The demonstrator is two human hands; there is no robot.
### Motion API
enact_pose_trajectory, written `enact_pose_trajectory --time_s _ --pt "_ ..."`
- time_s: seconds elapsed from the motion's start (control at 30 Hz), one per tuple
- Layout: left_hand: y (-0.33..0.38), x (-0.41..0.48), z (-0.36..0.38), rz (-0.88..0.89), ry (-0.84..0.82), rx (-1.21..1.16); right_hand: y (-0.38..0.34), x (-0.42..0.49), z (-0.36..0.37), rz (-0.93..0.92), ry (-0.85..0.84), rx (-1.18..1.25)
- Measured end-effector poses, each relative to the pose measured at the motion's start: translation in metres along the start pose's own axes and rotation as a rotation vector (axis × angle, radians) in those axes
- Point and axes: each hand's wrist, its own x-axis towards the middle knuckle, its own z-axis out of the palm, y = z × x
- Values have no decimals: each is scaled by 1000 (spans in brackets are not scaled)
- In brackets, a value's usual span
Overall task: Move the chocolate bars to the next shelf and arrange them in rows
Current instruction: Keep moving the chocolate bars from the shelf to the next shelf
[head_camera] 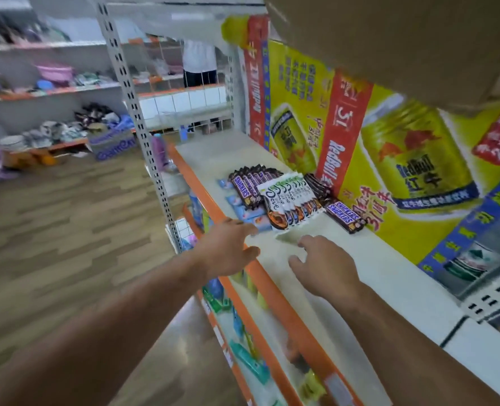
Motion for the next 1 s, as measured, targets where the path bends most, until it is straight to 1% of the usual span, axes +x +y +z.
enact_pose_trajectory --time_s 0.1,0.27,0.37,0.5,0.7,0.87,1.0 --pt "-14 28 -10 -1 36 1 -9 34 1 -15 15 27" --pt "-41 73 -8 38 31 31 -22 74 12 -6 48 24" --pt "-58 104 -12 91 36 35 -28 93 16 34 75 18" --pt "-86 145 -17 221 73 162 -38 111 21 130 107 -32" --pt "-114 193 -22 454 24 281 -53 121 35 289 112 -103" --pt "-131 218 -24 596 -28 283 -68 123 44 415 153 -92" --pt "-138 227 -30 692 -68 274 -79 124 46 476 149 -70"
